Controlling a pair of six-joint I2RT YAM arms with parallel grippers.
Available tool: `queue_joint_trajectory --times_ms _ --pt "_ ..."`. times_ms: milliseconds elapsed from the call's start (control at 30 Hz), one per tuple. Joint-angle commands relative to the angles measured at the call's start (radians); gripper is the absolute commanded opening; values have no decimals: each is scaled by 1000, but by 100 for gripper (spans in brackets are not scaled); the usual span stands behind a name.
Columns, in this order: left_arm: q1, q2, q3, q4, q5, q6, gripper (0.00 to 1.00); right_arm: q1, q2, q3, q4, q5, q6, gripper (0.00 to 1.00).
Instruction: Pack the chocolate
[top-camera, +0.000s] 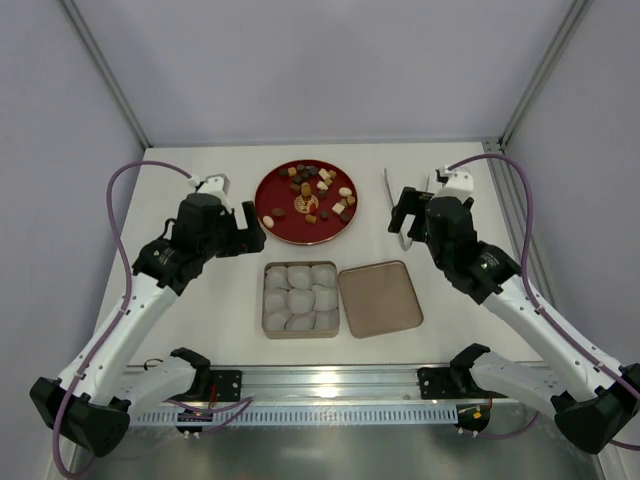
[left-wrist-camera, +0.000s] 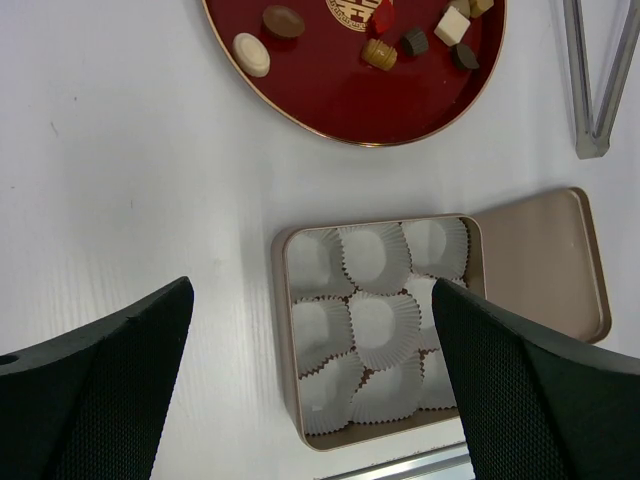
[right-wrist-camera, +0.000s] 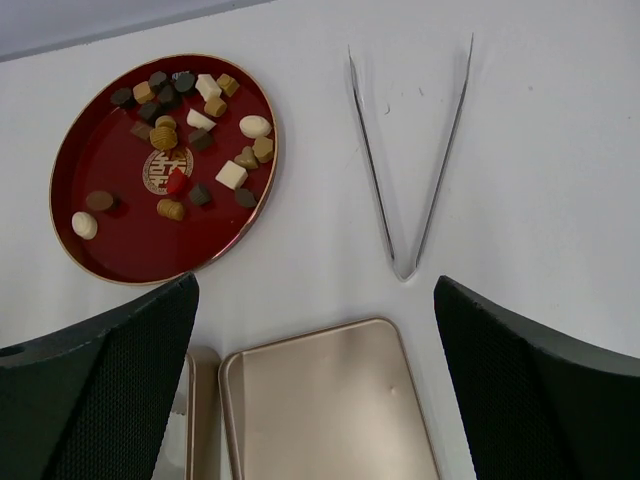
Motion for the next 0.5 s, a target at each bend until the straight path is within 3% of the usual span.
queue_joint_trajectory --times_ms 0,200,333,467 --pt "3 4 46 19 7 8 100 1 4 8 27 -2 -27 100" --pt "3 12 51 8 19 11 100 -45 132 119 -56 -109 -86 100" --pt "3 24 48 8 40 13 100 -201 286 188 -74 -251 -93 100" --pt "2 46 46 16 72 16 100 -287 433 287 -80 -297 -112 100"
